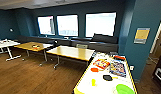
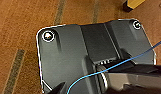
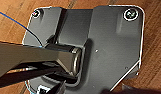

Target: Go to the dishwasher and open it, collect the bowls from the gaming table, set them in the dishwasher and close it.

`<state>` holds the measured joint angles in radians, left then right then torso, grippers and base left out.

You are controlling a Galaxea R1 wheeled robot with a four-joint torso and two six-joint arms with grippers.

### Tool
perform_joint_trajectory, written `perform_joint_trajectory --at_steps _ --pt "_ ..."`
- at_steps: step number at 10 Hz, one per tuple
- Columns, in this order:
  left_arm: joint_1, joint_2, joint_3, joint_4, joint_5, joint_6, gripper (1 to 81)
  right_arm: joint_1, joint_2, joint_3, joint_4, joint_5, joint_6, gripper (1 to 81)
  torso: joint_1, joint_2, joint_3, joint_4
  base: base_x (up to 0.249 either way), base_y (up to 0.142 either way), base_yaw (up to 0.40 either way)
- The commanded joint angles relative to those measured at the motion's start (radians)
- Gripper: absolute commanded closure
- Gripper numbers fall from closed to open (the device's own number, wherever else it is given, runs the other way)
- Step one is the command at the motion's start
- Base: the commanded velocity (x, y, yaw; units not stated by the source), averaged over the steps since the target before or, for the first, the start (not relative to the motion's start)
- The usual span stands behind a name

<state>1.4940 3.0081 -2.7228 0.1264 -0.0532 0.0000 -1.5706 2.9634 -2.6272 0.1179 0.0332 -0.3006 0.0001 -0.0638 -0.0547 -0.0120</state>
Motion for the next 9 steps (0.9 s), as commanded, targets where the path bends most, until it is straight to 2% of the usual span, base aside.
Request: perform_joint_trajectory --at_steps 1,9 --pt "-0.053 -0.006 0.0 -0.005 0.046 0.002 1.0 0.045 -0.005 0.003 -0.01 -0.056 -0.005 1.0 0.0 0.0 0.0 0.0 0.0 0.061 0.0" --pt "-0.053 -0.007 0.0 -0.004 0.046 0.003 1.0 0.046 -0.004 0.003 -0.01 -0.056 -0.005 1.0 0.0 0.0 0.0 0.0 0.0 0.0 0.0"
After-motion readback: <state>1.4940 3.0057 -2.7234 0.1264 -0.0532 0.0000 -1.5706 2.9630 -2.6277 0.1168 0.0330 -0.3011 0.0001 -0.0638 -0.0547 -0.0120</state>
